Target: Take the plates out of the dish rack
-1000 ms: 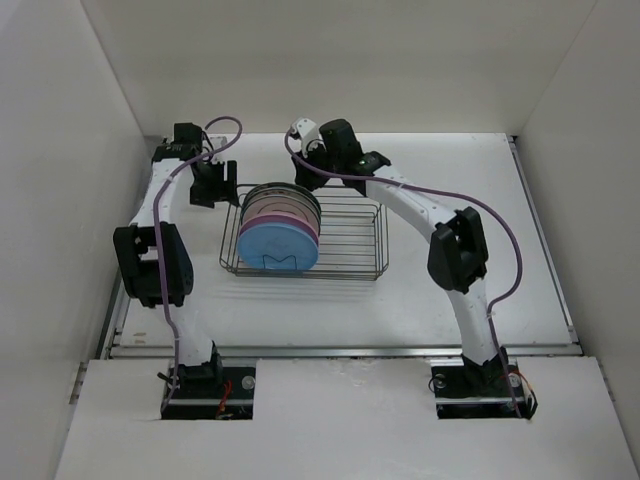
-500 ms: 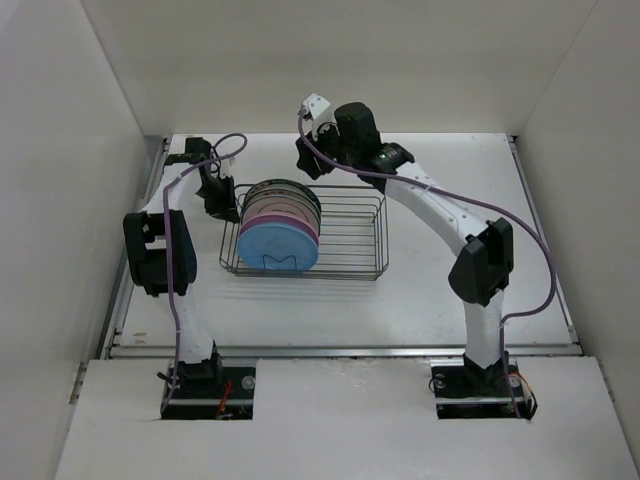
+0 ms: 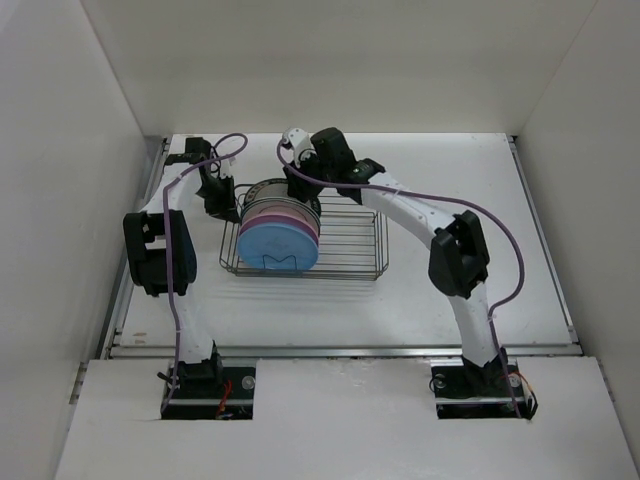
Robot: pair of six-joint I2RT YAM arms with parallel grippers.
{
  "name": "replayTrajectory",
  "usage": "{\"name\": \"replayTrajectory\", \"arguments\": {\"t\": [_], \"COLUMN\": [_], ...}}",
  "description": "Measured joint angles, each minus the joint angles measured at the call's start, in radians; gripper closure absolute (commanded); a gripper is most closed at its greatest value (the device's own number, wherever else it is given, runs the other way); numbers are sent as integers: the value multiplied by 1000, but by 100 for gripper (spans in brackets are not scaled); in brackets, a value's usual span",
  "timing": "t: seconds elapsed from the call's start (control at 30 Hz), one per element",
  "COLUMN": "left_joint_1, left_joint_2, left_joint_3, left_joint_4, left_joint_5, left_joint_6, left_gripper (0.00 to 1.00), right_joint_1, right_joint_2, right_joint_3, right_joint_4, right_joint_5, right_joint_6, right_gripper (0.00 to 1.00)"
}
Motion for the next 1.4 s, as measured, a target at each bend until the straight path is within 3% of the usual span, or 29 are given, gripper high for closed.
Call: {"name": "replayTrajectory", "arguments": {"t": [0.07,0.1,0.17,0.2,0.23,0.43,0.63,0.83,1.0,1.17,1.27,1.4], "left_joint_1": [0,0,0,1,1,1,3,33,83,99,97,86], "left_joint_2": [0,0,0,0,1,2,2,2,2,2,10,66], "left_joint_3": [0,0,0,2,4,7,7,0,2,2,16,103], "left_joint_4": [0,0,1,4,7,6,4,6,1,1,-13,-99], "left_joint_5": [0,0,-2,-5,-8,-18,-15,18,21,19,18,7], "left_joint_6": [0,0,2,6,15,50,39,-2,-36,-43,-30,-3], "left_gripper": [100,100,100,100,100,100,100,100,100,100,100,100], "right_joint_1": [0,0,-5,-7,-6,37,27,-147,-415,-637,-687,-682], "right_joint_2": [25,37,48,50,50,19,-159,-375,-519,-517,-501,-498], "right_joint_3": [0,0,1,1,1,3,-23,-49,-350,-753,-916,-937], "right_joint_4": [-1,-1,7,6,2,-2,48,106,135,124,114,174], "right_joint_5": [12,16,22,8,-2,76,299,426,386,300,228,145], "right_joint_6": [12,19,-28,-50,-78,-70,38,253,537,780,888,956], "right_gripper": [66,78,88,98,100,100,100,100,100,100,100,100]}}
